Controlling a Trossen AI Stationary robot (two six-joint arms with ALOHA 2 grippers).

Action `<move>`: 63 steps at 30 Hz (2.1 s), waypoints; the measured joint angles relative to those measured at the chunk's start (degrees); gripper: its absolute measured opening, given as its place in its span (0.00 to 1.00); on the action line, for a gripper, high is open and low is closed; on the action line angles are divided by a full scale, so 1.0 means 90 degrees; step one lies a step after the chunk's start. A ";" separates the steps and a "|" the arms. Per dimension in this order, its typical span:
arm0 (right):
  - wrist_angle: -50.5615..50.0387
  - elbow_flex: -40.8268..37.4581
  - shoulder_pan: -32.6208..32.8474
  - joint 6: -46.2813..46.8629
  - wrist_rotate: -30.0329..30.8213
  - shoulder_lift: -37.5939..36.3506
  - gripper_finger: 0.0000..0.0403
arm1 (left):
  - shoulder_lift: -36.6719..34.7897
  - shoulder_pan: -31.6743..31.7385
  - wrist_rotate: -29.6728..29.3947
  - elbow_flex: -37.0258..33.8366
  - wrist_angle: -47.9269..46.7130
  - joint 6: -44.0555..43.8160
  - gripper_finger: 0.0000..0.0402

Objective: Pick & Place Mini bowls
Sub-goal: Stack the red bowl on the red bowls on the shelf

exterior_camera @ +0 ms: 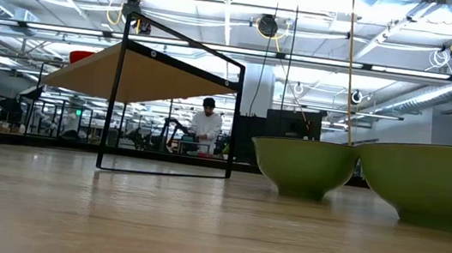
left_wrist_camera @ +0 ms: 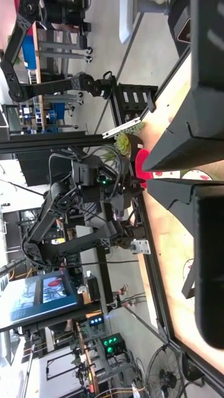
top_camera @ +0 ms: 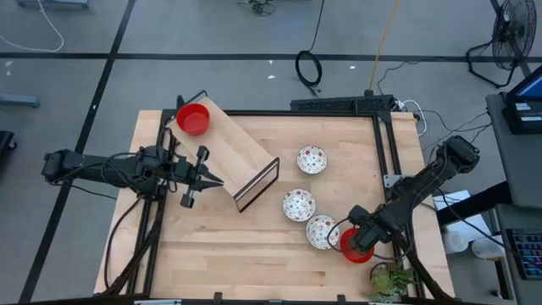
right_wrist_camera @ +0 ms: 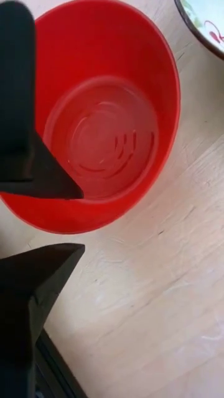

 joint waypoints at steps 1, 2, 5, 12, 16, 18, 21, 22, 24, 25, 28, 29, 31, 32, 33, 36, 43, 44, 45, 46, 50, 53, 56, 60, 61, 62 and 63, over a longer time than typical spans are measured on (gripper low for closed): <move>0.0000 0.0000 0.0000 0.0026 0.0000 0.0000 0.26 | 0.0000 -0.0002 0.0000 0.0000 0.0000 0.0001 0.09; 0.0006 0.0000 0.0000 0.0063 0.0000 0.0000 0.26 | -0.0001 -0.0001 0.0000 0.0000 0.0000 0.0002 0.09; 0.0023 0.0000 0.0000 0.0152 -0.0002 0.0000 0.25 | 0.0000 0.0000 0.0000 0.0000 0.0001 0.0000 0.09; 0.0029 -0.0010 0.0000 0.0145 0.0007 0.0000 0.26 | 0.0000 0.0000 0.0000 0.0000 0.0000 0.0002 0.09; 0.0239 -0.0288 -0.0002 0.0138 -0.0015 0.0002 0.27 | -0.0001 0.0000 0.0000 0.0000 0.0000 0.0002 0.09; 0.0332 -0.0428 -0.0002 0.0135 -0.0181 0.0002 0.27 | 0.0000 -0.0002 0.0000 0.0000 0.0000 0.0001 0.09; 0.0348 -0.0495 -0.0002 0.0136 -0.0430 0.0002 0.27 | -0.0001 -0.0002 0.0000 0.0000 0.0000 0.0002 0.09; 0.0353 -0.0495 -0.0002 0.0136 -0.0476 0.0002 0.27 | 0.0000 -0.0002 0.0000 0.0000 0.0000 0.0002 0.09; 0.0401 -0.0495 -0.0002 0.0134 -0.0503 0.0002 0.27 | 0.0000 -0.0001 0.0000 0.0000 0.0000 0.0001 0.09; 0.0421 -0.0495 -0.0002 0.0134 -0.0503 0.0002 0.27 | 0.0000 -0.0001 0.0000 0.0000 0.0000 0.0001 0.09; 0.0458 -0.0495 -0.0002 0.0114 -0.0501 -0.0040 0.27 | 0.0000 -0.0002 0.0000 0.0000 0.0000 0.0002 0.09; 0.0460 -0.0495 -0.0002 0.0118 -0.0500 -0.0068 0.27 | -0.0001 0.0000 0.0000 0.0000 0.0000 0.0002 0.09; 0.0460 -0.0495 -0.0002 0.0122 -0.0487 -0.0147 0.27 | -0.0001 0.0000 0.0000 0.0000 0.0000 0.0002 0.09; 0.0458 -0.0495 -0.0011 0.0135 -0.0469 -0.0186 0.27 | 0.0000 0.0000 0.0000 0.0000 0.0000 0.0002 0.09; 0.0457 -0.0495 -0.0015 0.0161 -0.0447 -0.0225 0.26 | 0.0001 -0.0001 0.0000 0.0000 0.0000 0.0002 0.09; 0.0466 -0.0495 -0.0019 0.0218 -0.0233 -0.0308 0.25 | 0.0001 0.0000 0.0000 0.0000 0.0000 0.0002 0.09; 0.0478 -0.0495 -0.0019 0.0296 -0.0128 -0.0318 0.24 | 0.0000 -0.0001 0.0000 0.0000 0.0000 0.0002 0.09; 0.0478 -0.0495 -0.0019 0.0296 -0.0124 -0.0318 0.24 | 0.0000 -0.0002 0.0000 0.0000 -0.0001 0.0002 0.09; 0.0476 -0.0495 -0.0019 0.0296 -0.0124 -0.0318 0.24 | -0.0001 -0.0001 0.0000 0.0000 -0.0002 0.0002 0.09; 0.0474 -0.0495 -0.0019 0.0294 -0.0122 -0.0318 0.24 | -0.0001 -0.0002 0.0000 0.0000 -0.0002 0.0002 0.09; 0.0476 -0.0495 -0.0019 0.0251 -0.0114 -0.0318 0.23 | 0.0001 -0.0002 0.0000 0.0000 -0.0002 0.0002 0.09; 0.0474 -0.0495 -0.0019 0.0245 -0.0114 -0.0318 0.23 | 0.0000 -0.0002 0.0000 0.0000 -0.0002 0.0001 0.09; 0.0459 -0.0495 -0.0019 0.0239 -0.0114 -0.0318 0.23 | -0.0001 -0.0002 0.0000 0.0000 -0.0002 0.0002 0.09; 0.0452 -0.0495 -0.0019 0.0231 -0.0114 -0.0318 0.23 | 0.0001 0.0000 0.0000 0.0000 -0.0002 0.0000 0.09; 0.0452 -0.0495 -0.0019 0.0231 -0.0116 -0.0318 0.23 | 0.0000 -0.0002 0.0000 0.0000 -0.0002 0.0002 0.09; 0.0452 -0.0495 -0.0019 0.0231 -0.0114 -0.0318 0.23 | 0.0000 -0.0002 0.0000 0.0000 -0.0002 0.0001 0.09; 0.0451 -0.0495 -0.0019 0.0231 -0.0114 -0.0318 0.23 | -0.0001 -0.0001 0.0000 0.0000 -0.0002 0.0002 0.09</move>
